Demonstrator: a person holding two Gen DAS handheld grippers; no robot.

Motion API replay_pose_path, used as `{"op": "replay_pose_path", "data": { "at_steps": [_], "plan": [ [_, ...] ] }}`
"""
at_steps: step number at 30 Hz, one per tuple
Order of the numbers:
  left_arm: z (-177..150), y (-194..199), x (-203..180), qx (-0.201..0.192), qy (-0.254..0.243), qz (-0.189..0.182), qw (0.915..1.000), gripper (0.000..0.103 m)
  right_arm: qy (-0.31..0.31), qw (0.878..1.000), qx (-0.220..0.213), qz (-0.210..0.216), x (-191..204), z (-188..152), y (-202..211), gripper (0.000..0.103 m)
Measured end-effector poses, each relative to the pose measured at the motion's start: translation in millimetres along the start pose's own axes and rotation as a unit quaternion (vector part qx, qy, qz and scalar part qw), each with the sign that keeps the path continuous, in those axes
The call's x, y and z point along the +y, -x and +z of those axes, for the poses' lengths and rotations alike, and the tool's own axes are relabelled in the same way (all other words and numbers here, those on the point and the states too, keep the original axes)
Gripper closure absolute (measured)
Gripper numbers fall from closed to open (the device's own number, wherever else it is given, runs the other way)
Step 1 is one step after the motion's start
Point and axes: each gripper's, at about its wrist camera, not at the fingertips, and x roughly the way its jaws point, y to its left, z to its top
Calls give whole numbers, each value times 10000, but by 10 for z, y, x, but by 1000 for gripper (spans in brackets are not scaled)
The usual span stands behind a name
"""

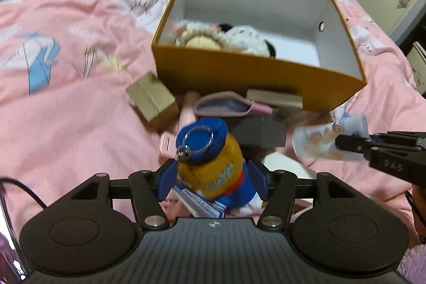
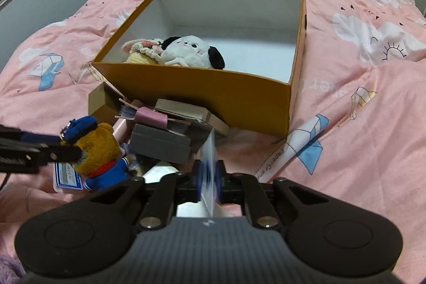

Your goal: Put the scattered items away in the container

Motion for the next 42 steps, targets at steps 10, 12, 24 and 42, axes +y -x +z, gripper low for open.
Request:
{"op": "replay_pose_path", "data": {
  "at_steps": [10,12,24,42],
  "plan": [
    [-63,35,129,88,670,4,9977,32,-50,9999,121,58,-13,-25,-49,92],
    [-38,139,82,-17,571,-157,9982,32,-64,9999,150,18,-27,-32,-59,90],
    [-20,-343,-7,780,1126,-259,9902,33,-65,9996,258,-77,-74,-79,-109,79],
    [74,-673,-106,887,1262,-2,9880,32,868,9891,1182,-85,20,-154,-661,61]
  ]
}}
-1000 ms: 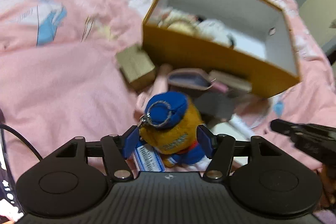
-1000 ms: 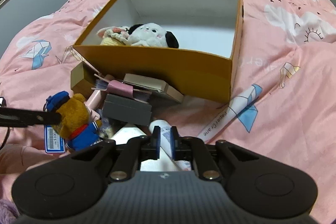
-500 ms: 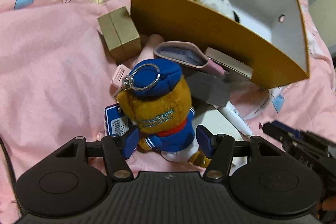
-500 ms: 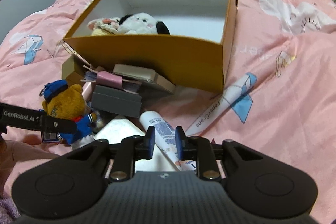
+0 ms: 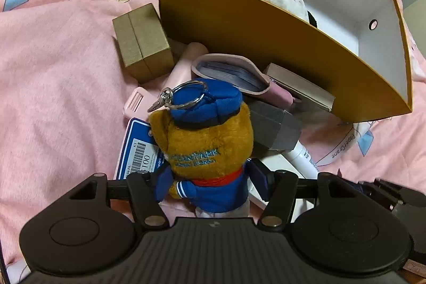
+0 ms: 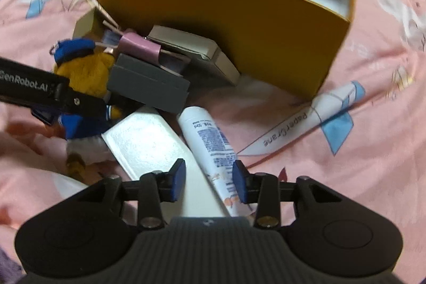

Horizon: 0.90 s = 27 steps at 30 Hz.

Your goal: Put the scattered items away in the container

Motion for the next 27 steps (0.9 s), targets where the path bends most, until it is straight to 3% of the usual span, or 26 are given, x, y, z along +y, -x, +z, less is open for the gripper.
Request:
{"op": "replay_pose_path", "data": {
  "at_steps": [14,17,27],
  "plan": [
    [-40,-6,-96,-23,-463,131,9988,31,792,9953,25,-556,118,139,-131,63],
    [-41,-4,-99,-26,-476,128,9988,30,882,9928,201,-780,148,144,-309,72],
    [-73,39,-43,-200,-542,-29,9983,44,771,9953,-99,-570,136,119,-129,83]
  ]
}}
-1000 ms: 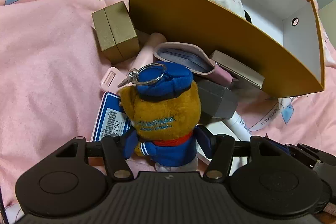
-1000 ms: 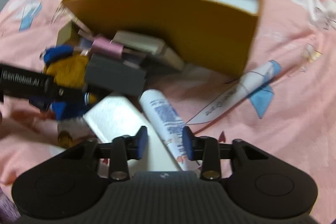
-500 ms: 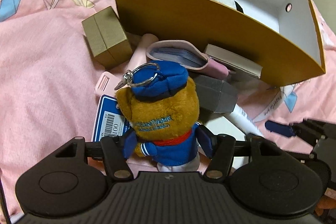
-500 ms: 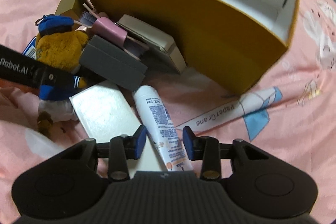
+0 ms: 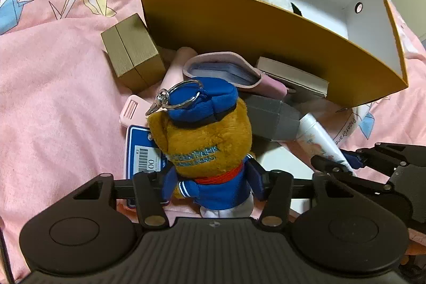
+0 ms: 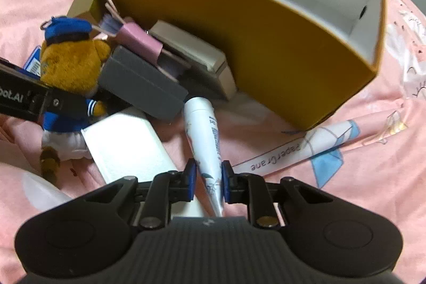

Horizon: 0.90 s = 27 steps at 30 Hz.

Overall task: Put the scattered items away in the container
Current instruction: 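Carry the bear keychain and lotion tube into the box and release both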

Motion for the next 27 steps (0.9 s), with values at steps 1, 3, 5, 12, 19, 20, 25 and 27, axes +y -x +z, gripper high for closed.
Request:
{"op": "replay_pose_path", "data": {
  "at_steps": [1,3,5,12,19,20,25,27],
  "plan": [
    [-8,14,15,-36,-7,-35,10000,44,-46,10000,-44,46,-13,2,31,84],
    [-10,37,30,-90,-47,-63,9999,48,-187,9995,-135,197,-52,17,100,85],
    [-16,88,31,-147,-98,-74,9998,50,-280,9989,-234,304,-70,17,176,86],
    [-27,215,-25,-310,-330,-65,9990,54,-275,9975,-582,294,-39,-35,436,87],
    [-21,439,-65,-626,-608,-65,9962,55,-602,9928,-882,535,-143,8,719,87],
    [-12,478,-75,-684,-657,-80,9955,55,-654,9918,-933,585,-160,17,757,87],
    [82,662,-95,-889,-827,-226,9923,55,-777,9868,-1251,681,-212,77,996,87],
    [138,757,-106,-997,-928,-280,9903,55,-816,9842,-1394,722,-236,105,1096,87]
  ]
}}
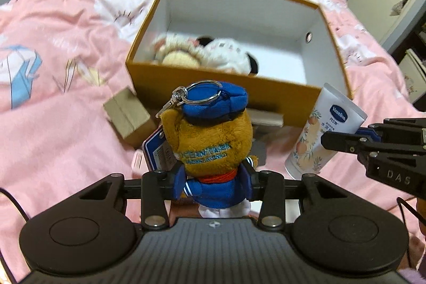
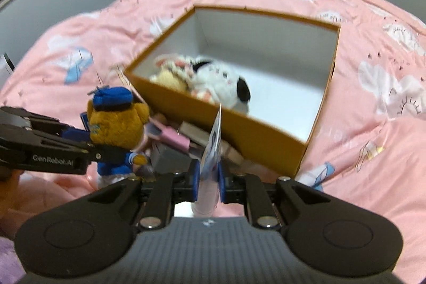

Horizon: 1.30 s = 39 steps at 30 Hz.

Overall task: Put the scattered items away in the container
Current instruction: 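Carry the bear keychain and lotion tube into the box and release both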

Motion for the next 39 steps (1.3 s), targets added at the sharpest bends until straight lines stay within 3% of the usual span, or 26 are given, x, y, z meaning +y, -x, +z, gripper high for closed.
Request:
{"op": "replay_pose_path", "data": {
  "at_steps": [9,15,20,32,36,39],
  "plan": [
    [404,248,-94,-473,-443,-280,9975,55,-387,9964,-707,258,-178,372,342,87],
    [758,315,-255,-735,-761,-462,9933,55,-468,9926,-1122,7,-277,650,401,87],
    [1030,152,-443,-814,-1099,-639,9885,55,-577,9920,-1094,-268,-371,780,183,87],
    [1361,-917,-704,325,-1567,-614,9852,55,-883,9919,-724,-548,-611,672,-284,87],
    [1343,-1159,-753,785,-1816,-801,9769,55,-880,9925,-587,-616,-644,662,-364,87],
    [1306,-1265,-797,941,-2003,-641,9731,55,-999,9927,-424,-518,-695,647,-446,87]
  ]
}}
